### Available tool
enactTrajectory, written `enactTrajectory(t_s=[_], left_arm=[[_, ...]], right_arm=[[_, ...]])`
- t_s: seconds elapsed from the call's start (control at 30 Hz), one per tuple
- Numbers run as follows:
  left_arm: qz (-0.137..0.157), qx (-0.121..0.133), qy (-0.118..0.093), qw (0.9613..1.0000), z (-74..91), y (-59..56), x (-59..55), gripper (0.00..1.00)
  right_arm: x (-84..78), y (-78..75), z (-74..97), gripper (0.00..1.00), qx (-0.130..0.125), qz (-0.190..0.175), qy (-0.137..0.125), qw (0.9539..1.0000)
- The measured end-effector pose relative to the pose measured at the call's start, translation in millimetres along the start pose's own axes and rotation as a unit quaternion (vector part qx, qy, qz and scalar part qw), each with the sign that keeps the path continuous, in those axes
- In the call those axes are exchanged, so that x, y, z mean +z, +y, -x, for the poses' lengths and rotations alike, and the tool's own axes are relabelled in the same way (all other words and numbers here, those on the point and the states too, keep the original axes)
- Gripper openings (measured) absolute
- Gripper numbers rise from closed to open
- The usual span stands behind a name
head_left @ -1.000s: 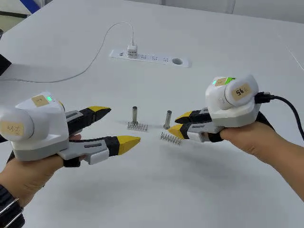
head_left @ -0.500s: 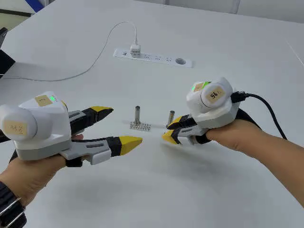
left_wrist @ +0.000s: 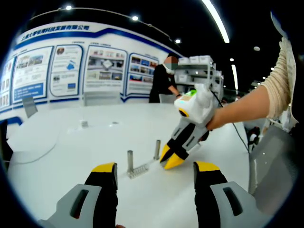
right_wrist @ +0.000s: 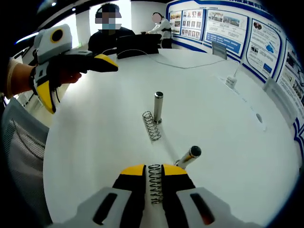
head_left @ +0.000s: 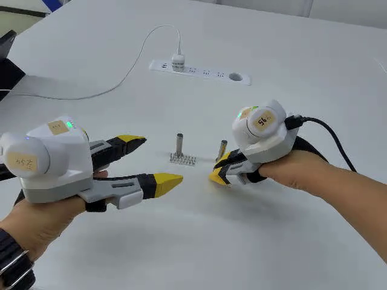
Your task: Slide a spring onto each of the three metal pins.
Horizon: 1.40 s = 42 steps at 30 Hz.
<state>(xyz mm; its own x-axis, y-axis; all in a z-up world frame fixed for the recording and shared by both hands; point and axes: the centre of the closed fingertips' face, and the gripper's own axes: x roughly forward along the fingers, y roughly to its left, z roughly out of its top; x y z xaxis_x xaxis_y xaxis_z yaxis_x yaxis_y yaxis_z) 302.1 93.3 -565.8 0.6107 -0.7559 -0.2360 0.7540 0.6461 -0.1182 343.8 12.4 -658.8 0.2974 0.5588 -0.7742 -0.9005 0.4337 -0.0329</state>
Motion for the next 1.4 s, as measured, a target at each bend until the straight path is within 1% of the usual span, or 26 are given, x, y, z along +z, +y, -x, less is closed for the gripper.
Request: enactTrajectory(t_s=[0.3, 0.4, 0.63, 0.8, 0.87, 0.9, 0.97, 1.1, 1.17, 1.23, 1.4], left_arm=[[0.001, 0.002, -0.001, 1.0000, 2.0, 1.3, -1.1, 0.66], [0.001, 0.002, 0.000, 1.0000, 2.0, 1.0, -1.4, 0.66], [0.000, -0.003, 0.002, 1.0000, -1.0, -2.8, -2.1, 0.65], [-0.002, -0.011, 0.003, 0.9999, -4.5, -8.3, -1.2, 0.65], [-0.002, -0.014, 0.003, 0.9999, -5.6, -10.1, -0.9, 0.65], [-0.002, -0.015, 0.003, 0.9999, -6.5, -11.2, -0.8, 0.64], [-0.003, -0.017, 0.003, 0.9998, -8.1, -13.0, -0.4, 0.64], [-0.002, -0.024, 0.001, 0.9997, -13.8, -19.2, 2.7, 0.64], [-0.002, -0.028, 0.000, 0.9996, -17.3, -22.4, 4.2, 0.63], [-0.003, -0.033, -0.001, 0.9995, -21.1, -26.4, 6.2, 0.63], [-0.006, -0.044, -0.004, 0.9990, -30.9, -35.6, 12.4, 0.60]], right_arm=[[-2.0, 1.3, 0.0, 0.12, 0.005, -0.007, 0.003, 1.0000], [-1.1, 2.2, 1.8, 0.12, 0.005, -0.008, 0.000, 1.0000], [9.2, 7.3, 14.4, 0.12, 0.000, -0.002, -0.019, 0.9998], [20.7, 10.2, 27.5, 0.12, -0.008, -0.002, -0.046, 0.9989], [26.5, 11.3, 34.1, 0.12, -0.012, -0.004, -0.061, 0.9981], [31.2, 11.7, 38.4, 0.12, -0.014, -0.008, -0.073, 0.9972], [36.3, 11.7, 44.0, 0.12, -0.016, -0.013, -0.085, 0.9961], [52.9, 12.4, 58.4, 0.12, -0.020, -0.031, -0.126, 0.9913], [63.1, 15.5, 65.5, 0.12, -0.016, -0.046, -0.151, 0.9873], [69.4, 17.6, 71.5, 0.12, -0.014, -0.050, -0.164, 0.9850], [81.5, 22.3, 79.8, 0.12, -0.011, -0.053, -0.189, 0.9805]])
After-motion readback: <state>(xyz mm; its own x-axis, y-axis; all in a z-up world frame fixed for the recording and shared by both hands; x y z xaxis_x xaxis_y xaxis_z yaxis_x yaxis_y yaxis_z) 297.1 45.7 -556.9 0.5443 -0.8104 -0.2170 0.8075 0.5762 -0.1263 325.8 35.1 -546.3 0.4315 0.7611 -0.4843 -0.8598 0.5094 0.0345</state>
